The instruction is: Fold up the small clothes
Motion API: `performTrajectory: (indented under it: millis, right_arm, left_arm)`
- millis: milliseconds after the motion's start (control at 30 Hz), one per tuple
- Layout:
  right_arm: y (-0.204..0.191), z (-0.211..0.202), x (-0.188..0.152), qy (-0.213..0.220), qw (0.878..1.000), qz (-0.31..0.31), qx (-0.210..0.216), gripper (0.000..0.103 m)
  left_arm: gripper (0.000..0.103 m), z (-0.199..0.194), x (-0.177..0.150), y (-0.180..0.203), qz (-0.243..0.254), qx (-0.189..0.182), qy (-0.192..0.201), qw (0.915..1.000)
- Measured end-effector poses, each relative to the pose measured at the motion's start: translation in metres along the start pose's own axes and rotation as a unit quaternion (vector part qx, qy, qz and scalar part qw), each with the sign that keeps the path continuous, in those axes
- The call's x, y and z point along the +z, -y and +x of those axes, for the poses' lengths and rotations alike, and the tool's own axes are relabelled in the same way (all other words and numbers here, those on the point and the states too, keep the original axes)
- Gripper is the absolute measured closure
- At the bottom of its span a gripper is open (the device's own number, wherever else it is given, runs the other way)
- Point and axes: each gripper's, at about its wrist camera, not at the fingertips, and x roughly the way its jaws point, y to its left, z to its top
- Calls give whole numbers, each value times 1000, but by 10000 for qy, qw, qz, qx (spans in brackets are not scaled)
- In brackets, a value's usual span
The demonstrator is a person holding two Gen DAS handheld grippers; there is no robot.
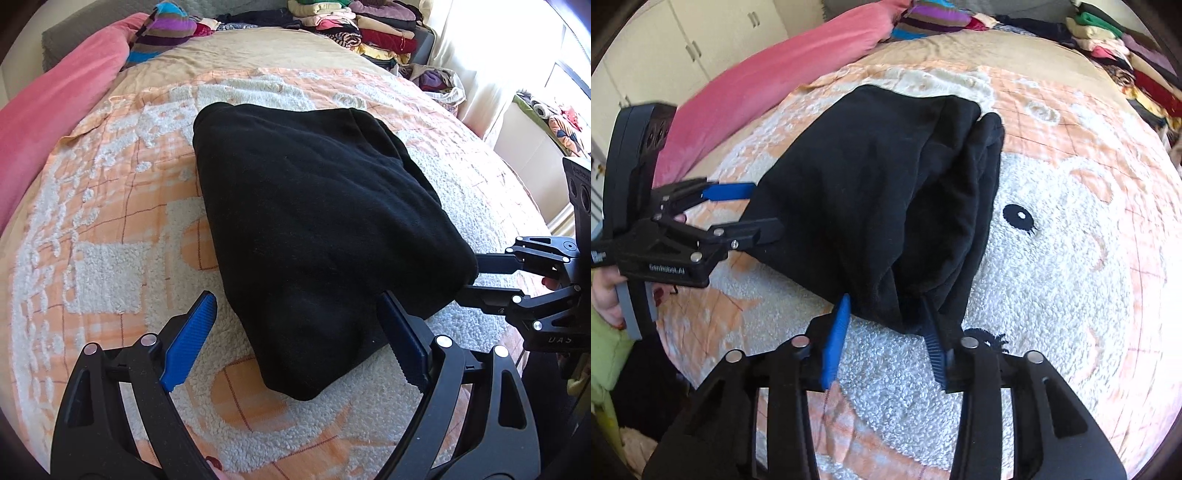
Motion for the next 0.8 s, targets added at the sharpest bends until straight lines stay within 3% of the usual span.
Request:
performTrajectory:
  millis: [100,200,400,433,467,800]
  right_arm:
    - [3,-7,2,127,9998,132,-48,54]
    - [5,-19,1,329,9990,294,-54,36]
    - [-2,-41,-1,719,9966,360,-190,31]
    - [-2,-42,0,733,9963,344,-298,10]
    - [-3,-44,0,782,9955,331,-411,7]
    - [-17,-79,-4,1242,9887,241,-809,5]
  left_arm:
    - [22,-2,0,-1,-9,34,25,10000]
    - [22,-3,1,-2,-42,49,49,10000]
    - [18,-9,0,-4,-149,38,92,9998]
    - [15,-11,0,-4,-161,49,99,9998]
    - [13,-13,-1,-4,-176,63,109,9998]
    - [10,-50,-2,-9,-562,180,414,9974]
